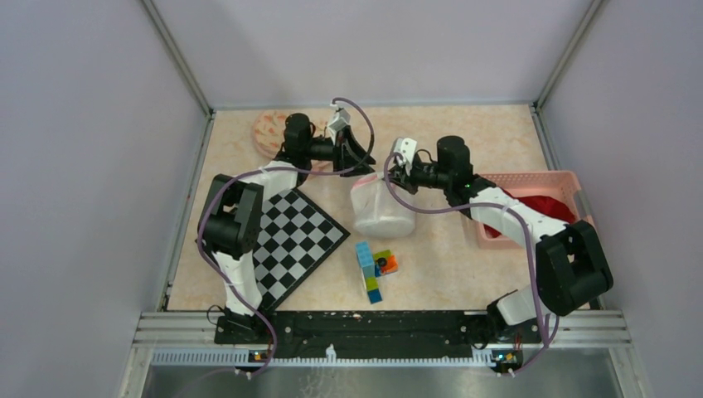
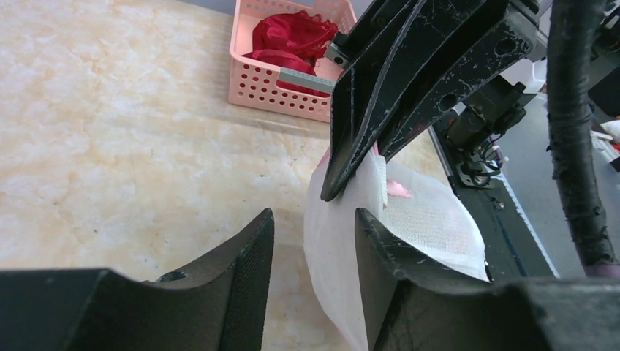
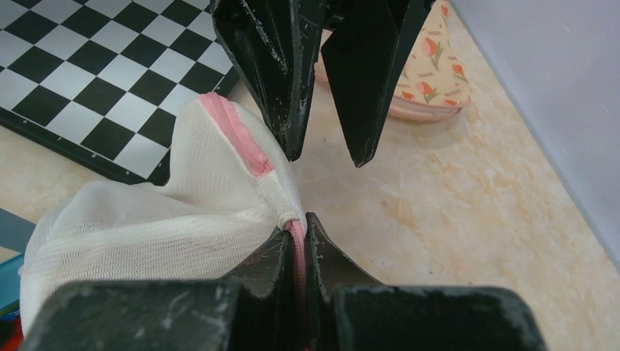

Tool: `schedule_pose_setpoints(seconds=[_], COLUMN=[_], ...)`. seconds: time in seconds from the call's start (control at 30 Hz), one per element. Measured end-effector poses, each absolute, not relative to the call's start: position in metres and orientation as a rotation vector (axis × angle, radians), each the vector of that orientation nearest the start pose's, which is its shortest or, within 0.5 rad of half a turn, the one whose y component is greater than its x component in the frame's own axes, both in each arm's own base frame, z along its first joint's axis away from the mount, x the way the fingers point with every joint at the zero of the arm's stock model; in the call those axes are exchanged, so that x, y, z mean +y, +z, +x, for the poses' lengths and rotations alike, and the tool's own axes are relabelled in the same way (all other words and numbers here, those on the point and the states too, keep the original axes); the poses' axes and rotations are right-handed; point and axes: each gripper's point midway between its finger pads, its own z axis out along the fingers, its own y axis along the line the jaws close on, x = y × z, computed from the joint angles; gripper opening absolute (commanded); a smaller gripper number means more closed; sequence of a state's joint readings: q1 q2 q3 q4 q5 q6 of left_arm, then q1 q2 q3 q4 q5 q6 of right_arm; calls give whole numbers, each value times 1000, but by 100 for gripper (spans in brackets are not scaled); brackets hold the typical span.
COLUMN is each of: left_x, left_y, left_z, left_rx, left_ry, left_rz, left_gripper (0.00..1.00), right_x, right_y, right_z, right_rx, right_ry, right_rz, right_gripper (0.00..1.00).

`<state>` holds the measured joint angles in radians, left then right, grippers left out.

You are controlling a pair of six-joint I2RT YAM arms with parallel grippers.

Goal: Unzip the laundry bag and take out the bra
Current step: Unzip the laundry bag at the center of the board.

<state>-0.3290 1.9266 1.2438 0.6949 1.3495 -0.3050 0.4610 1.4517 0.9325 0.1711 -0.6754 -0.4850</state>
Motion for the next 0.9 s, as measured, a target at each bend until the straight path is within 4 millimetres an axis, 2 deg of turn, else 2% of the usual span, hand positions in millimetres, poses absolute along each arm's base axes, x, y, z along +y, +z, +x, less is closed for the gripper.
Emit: schedule_pose_setpoints(seconds=[0.1, 0.43, 0.63, 0.73, 0.9], left_x=[-306, -299, -292, -290, -288], left_y=[211, 212, 223, 231, 247], left_z=[359, 358, 352, 347, 343], left_rx=[1395, 1422, 1395, 1349, 1224], left_ry=[-1508, -1526, -1519, -1455, -1232], left_rz=[1135, 1055, 1039, 1083, 1203], left_gripper=[60, 70, 68, 66, 65], right_x=[276, 278, 270, 267, 265], right_y=[194, 193, 188, 186, 185], right_z=[340, 335, 339, 340, 340], right_rx=[1441, 1459, 1494, 1509, 1533], right_ry=[652, 696, 678, 675, 686], right_rz=[-1227, -1219, -1202, -1197, -1179], right_gripper=[0, 0, 0, 0, 0])
